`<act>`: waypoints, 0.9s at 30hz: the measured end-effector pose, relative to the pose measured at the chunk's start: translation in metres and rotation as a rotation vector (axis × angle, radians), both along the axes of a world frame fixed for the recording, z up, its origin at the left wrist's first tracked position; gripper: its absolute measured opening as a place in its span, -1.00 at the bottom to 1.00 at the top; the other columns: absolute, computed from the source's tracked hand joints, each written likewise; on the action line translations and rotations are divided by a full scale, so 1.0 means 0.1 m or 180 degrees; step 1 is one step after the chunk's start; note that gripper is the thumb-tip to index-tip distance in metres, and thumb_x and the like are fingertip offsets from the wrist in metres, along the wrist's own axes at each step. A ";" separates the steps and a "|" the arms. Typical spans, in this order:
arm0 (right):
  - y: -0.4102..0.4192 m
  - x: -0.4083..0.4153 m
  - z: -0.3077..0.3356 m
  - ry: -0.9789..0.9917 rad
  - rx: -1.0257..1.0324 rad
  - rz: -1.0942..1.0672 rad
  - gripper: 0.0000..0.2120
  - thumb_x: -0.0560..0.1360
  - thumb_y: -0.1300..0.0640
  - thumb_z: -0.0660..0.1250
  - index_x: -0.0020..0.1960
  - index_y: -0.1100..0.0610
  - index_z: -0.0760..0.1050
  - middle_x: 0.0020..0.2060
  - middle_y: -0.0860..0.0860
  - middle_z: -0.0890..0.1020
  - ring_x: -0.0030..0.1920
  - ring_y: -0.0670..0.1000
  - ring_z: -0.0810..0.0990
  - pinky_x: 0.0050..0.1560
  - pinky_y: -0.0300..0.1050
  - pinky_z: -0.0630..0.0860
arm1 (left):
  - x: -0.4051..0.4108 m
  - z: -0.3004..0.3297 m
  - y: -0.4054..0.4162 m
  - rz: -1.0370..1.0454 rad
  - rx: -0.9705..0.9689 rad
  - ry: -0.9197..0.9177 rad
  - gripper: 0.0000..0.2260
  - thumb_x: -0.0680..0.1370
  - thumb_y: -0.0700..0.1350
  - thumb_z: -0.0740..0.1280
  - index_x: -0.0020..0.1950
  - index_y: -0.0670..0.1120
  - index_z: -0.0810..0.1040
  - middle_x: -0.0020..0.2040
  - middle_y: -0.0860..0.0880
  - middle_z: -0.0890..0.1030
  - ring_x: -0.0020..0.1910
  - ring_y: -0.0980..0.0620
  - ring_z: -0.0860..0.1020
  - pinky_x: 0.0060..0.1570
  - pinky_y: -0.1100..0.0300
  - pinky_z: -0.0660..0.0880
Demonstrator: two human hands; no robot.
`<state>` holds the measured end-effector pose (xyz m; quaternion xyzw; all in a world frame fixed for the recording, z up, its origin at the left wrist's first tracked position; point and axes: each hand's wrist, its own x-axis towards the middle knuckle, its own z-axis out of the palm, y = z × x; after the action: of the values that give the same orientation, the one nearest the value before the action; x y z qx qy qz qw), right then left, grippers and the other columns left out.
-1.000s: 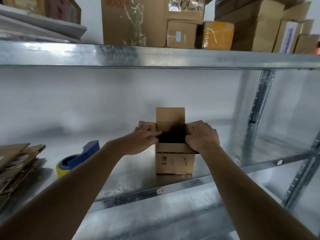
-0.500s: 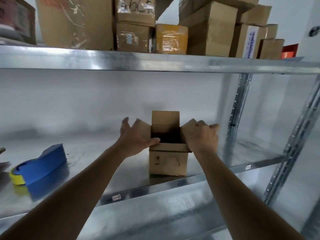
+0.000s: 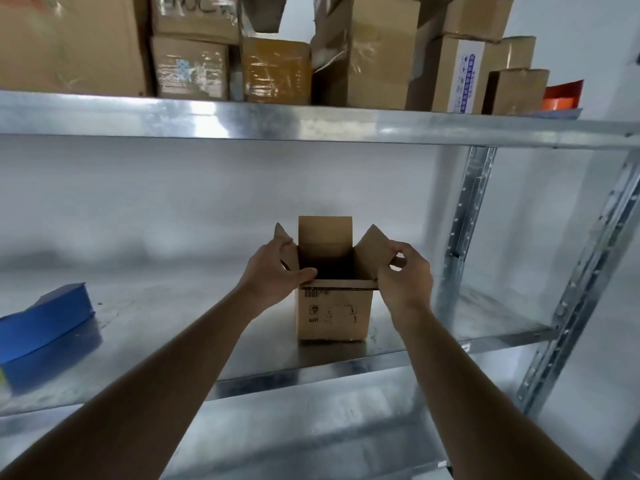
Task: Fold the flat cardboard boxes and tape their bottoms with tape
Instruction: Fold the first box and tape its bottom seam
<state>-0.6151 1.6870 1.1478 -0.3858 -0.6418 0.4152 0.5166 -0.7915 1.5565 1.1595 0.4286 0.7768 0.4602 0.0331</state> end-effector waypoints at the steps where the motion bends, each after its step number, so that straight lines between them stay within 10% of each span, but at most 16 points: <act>1: 0.07 0.02 -0.01 0.0041 -0.0003 -0.0013 -0.64 0.55 0.25 0.35 0.30 -0.01 0.61 0.04 -0.08 0.66 0.06 0.00 0.65 0.01 -0.14 0.64 | 0.02 0.00 0.08 -0.0030 0.0041 -0.0031 -0.47 0.44 0.04 0.60 0.34 0.00 0.49 0.12 0.07 0.62 0.11 0.00 0.60 0.08 -0.01 0.64; 8: 0.55 0.13 0.03 0.0215 0.0036 -0.0019 -0.59 0.57 0.10 0.41 0.39 -0.12 0.49 0.11 -0.18 0.62 -0.06 -0.22 0.62 -0.31 -0.52 0.41 | 0.12 0.07 0.76 -0.0358 0.0204 -0.0085 -0.47 0.49 -0.05 0.55 0.40 -0.05 0.43 0.08 0.03 0.63 0.05 0.08 0.61 -0.06 0.22 0.55; 13: 0.99 0.11 0.01 0.0288 -0.0052 -0.0063 -0.55 0.58 0.20 0.34 0.42 -0.10 0.51 0.01 -0.27 0.63 0.08 -0.06 0.66 0.09 -0.17 0.61 | 0.11 0.10 1.34 -0.0590 0.0174 -0.0247 -0.32 0.46 0.03 0.55 0.50 -0.08 0.38 0.28 -0.06 0.59 0.27 -0.09 0.57 0.28 -0.04 0.55; 19: 1.52 0.18 -0.08 0.0271 -0.0150 -0.0141 -0.48 0.56 0.20 0.35 0.48 -0.10 0.46 0.01 -0.17 0.68 0.04 -0.06 0.67 0.24 0.02 0.62 | 0.15 0.00 1.99 -0.0802 0.0169 -0.0232 -0.34 0.51 -0.03 0.53 0.54 -0.10 0.33 0.28 0.03 0.55 0.29 0.03 0.52 0.13 0.26 0.41; 27: 2.21 0.42 -0.14 0.0469 -0.0247 -0.0014 -0.39 0.46 0.23 0.39 0.48 -0.06 0.47 0.10 -0.08 0.71 0.11 0.00 0.70 0.29 0.07 0.61 | 0.37 -0.02 2.67 -0.0793 0.0143 -0.0221 -0.25 0.46 0.02 0.55 0.57 -0.04 0.30 0.34 -0.02 0.54 0.31 -0.06 0.54 0.21 0.07 0.56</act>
<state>-0.5728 1.9083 1.1334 -0.3754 -0.5845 0.4659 0.5480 -0.7549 1.8235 1.1580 0.5062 0.7054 0.4844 0.1073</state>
